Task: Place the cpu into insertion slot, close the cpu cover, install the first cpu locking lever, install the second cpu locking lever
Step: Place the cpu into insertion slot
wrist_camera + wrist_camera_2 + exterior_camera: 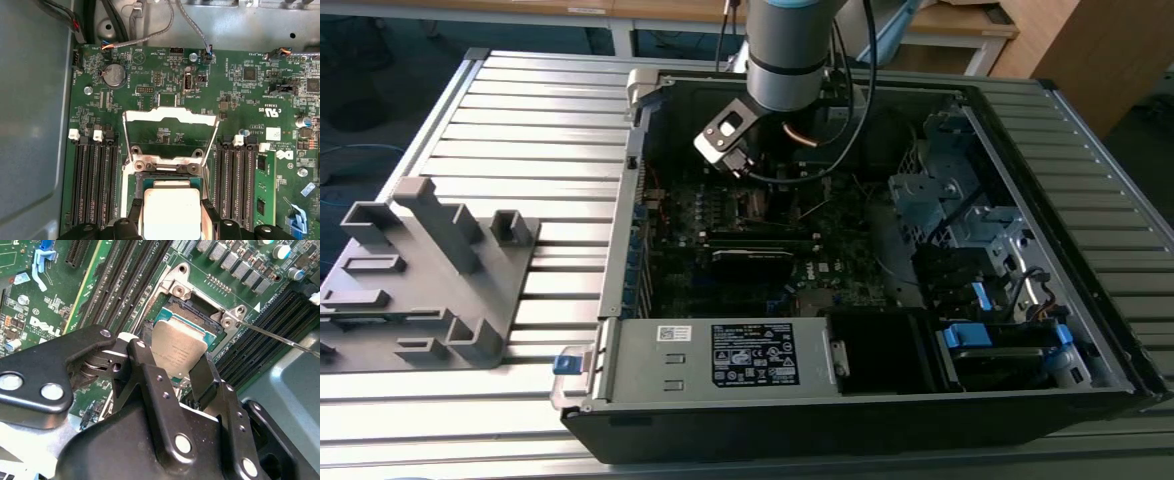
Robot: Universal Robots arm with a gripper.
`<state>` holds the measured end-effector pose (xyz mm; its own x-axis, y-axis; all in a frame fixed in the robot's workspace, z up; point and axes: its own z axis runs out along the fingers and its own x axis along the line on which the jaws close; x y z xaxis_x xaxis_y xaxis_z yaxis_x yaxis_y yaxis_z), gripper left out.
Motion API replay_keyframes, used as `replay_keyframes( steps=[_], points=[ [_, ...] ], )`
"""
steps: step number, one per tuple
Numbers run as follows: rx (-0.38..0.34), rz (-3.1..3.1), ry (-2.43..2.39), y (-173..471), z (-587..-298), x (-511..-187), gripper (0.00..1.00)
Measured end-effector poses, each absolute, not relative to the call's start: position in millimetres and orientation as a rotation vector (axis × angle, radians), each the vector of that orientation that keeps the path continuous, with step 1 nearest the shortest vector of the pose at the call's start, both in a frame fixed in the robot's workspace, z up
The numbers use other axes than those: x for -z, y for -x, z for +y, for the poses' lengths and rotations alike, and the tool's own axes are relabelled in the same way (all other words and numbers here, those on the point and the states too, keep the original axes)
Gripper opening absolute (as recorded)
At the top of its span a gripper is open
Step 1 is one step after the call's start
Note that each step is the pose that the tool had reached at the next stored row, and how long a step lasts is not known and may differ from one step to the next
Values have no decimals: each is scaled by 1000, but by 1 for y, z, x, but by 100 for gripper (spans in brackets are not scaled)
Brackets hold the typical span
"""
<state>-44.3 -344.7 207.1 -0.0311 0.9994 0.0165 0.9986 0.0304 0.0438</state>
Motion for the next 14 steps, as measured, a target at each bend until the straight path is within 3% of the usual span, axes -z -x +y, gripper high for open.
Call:
replay_keyframes(
  steps=[14],
  points=[
    [-68,2242,-2174,47,-343,-200,54]
  ],
)
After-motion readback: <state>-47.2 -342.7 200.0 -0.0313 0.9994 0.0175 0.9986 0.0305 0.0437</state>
